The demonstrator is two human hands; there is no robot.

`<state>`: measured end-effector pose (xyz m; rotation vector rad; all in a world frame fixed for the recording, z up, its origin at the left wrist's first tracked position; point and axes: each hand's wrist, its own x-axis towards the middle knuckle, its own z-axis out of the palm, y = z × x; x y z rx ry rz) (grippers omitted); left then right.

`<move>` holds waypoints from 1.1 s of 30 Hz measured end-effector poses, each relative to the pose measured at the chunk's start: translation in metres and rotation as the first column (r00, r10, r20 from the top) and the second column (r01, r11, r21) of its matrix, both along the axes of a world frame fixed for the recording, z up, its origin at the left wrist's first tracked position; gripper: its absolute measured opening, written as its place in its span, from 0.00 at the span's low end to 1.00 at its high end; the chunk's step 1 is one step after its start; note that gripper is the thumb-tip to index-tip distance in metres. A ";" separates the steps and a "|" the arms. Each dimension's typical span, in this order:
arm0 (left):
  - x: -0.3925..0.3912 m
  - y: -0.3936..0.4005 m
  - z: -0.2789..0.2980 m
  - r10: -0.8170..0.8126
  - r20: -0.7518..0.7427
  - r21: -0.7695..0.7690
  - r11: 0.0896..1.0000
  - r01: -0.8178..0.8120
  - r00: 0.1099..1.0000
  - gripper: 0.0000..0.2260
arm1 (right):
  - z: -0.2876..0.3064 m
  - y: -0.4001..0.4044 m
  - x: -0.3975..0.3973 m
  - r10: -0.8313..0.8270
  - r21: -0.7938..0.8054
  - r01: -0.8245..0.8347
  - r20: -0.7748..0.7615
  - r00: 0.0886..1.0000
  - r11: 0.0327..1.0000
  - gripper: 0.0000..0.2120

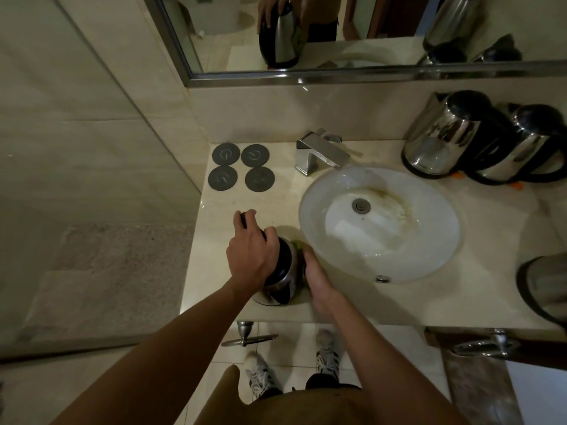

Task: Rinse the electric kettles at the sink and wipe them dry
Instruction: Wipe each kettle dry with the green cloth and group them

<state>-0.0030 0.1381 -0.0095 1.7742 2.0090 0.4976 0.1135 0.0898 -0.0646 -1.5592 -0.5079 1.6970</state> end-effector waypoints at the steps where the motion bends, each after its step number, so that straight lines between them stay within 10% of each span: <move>1: 0.000 0.000 0.000 -0.006 0.003 0.000 1.000 0.006 1.000 0.18 | 0.007 0.011 0.006 0.058 0.022 -0.058 0.030 0.998 0.998 0.20; 7: -0.012 0.007 -0.001 -0.197 0.025 0.015 0.980 0.197 0.980 0.22 | 0.025 0.048 0.003 0.343 0.127 -0.367 0.177 0.923 0.921 0.20; 17: -0.037 0.025 0.000 -0.645 0.035 -0.005 0.764 0.646 0.763 0.21 | 0.015 -0.050 -0.028 0.130 0.366 -0.218 0.251 0.959 0.905 0.19; 33: -0.038 0.026 0.002 -0.580 0.103 -0.043 0.809 0.586 0.808 0.23 | -0.029 0.024 0.008 0.442 -0.056 -0.456 0.375 0.815 0.888 0.23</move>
